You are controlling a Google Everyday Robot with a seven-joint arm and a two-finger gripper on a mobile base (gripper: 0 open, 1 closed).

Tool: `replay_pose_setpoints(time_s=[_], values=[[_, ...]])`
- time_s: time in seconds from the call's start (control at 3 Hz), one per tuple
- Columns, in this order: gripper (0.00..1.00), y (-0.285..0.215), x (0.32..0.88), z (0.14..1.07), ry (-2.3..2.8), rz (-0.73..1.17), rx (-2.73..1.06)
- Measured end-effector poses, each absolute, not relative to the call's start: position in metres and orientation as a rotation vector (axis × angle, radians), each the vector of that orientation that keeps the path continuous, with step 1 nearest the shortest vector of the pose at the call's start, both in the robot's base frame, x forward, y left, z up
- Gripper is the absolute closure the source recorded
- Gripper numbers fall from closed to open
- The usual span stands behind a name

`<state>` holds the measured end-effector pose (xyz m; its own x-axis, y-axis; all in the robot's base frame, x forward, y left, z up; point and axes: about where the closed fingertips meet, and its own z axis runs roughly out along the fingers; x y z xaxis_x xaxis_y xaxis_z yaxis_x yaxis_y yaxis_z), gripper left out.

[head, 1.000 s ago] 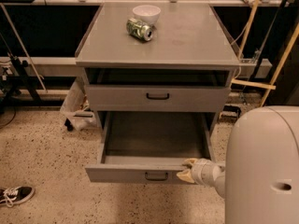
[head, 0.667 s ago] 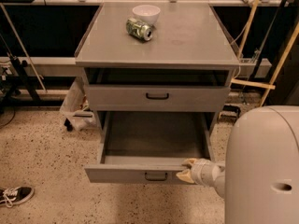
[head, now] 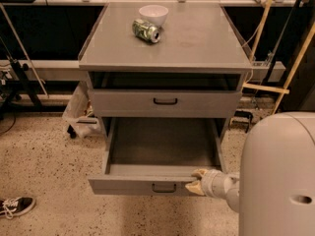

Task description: Open middle drawer

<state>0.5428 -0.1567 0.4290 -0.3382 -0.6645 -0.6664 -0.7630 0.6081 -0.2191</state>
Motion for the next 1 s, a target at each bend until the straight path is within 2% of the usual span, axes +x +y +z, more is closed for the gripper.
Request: replay_pose_setpoints(time_s=[1.0], values=[[1.00, -0.160, 0.520, 0.426, 2.072, 0.175, -1.089]])
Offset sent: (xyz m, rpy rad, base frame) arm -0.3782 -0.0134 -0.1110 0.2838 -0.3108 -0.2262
